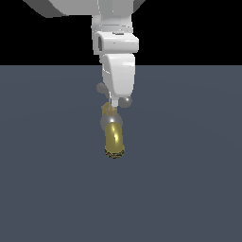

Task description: Turn on the faucet by rotating a designated handle.

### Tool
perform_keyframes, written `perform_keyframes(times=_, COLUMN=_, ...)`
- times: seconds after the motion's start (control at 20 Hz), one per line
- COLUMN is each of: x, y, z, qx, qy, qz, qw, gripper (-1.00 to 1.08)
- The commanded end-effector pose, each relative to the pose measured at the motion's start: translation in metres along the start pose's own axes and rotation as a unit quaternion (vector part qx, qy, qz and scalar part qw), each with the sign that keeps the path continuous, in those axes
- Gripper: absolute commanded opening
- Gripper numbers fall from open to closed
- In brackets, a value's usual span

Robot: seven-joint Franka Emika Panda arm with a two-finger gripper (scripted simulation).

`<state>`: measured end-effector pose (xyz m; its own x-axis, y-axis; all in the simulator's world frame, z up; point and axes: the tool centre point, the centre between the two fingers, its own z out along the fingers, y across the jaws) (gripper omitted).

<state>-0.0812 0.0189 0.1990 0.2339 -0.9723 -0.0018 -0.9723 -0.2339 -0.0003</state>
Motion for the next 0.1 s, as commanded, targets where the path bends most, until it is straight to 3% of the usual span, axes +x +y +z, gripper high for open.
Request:
perform_keyframes(times=0.0, x=0.0389, y=0.0073, z=0.0009, qx=0.0, qy=0.001, qz=0.025, qw=0.9997, gripper=-1.0)
perform_keyframes(times=0.05, x=0.0389, y=0.0073, z=0.0009, qx=0.0, qy=0.001, qz=0.025, qw=0.9997, gripper=-1.0)
